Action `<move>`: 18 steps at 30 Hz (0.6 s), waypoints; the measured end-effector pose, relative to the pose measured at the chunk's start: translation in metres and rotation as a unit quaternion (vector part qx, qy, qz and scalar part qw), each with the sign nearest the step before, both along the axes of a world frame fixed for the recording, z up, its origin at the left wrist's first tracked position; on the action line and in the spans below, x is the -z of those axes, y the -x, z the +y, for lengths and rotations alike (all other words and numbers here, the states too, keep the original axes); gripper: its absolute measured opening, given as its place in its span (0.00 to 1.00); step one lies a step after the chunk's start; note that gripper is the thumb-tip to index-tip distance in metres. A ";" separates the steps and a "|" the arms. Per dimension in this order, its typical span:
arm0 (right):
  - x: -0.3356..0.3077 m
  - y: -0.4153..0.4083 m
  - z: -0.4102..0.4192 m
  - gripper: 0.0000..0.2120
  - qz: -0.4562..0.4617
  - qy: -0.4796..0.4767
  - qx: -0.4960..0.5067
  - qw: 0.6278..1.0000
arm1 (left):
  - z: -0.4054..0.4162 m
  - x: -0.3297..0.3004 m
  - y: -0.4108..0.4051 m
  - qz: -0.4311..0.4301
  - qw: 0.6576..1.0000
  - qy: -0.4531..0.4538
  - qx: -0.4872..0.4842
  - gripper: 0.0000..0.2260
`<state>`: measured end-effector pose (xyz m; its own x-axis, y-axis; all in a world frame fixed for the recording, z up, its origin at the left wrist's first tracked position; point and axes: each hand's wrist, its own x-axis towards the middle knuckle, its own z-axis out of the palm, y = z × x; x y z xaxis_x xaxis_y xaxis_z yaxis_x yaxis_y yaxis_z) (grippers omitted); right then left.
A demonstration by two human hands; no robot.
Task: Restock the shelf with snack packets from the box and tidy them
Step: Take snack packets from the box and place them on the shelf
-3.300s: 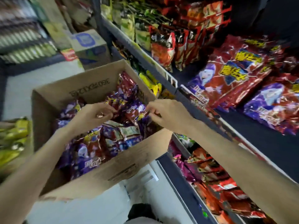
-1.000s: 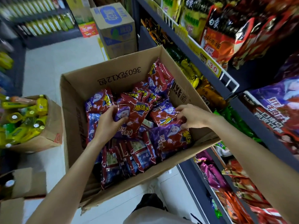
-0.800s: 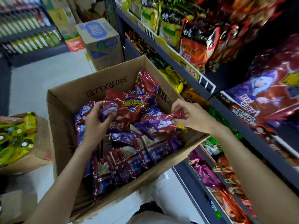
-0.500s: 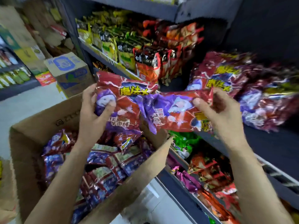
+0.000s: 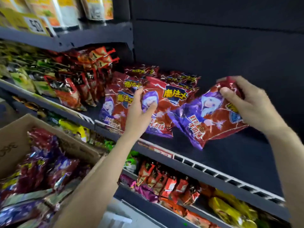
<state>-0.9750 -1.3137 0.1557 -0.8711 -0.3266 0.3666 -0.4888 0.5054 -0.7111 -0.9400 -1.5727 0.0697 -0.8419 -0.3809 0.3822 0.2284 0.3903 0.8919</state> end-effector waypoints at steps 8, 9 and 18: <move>0.022 0.058 -0.016 0.22 0.014 -0.153 -0.077 0.985 | 0.024 0.036 0.070 -0.049 0.999 -0.006 0.019 0.24; 0.026 0.064 -0.022 0.23 0.026 -0.184 -0.084 0.979 | 0.025 0.035 0.077 -0.046 0.999 -0.015 0.011 0.24; 0.054 0.100 -0.072 0.26 0.152 -0.302 -0.033 0.940 | 0.025 0.030 0.109 -0.055 0.997 -0.050 0.017 0.25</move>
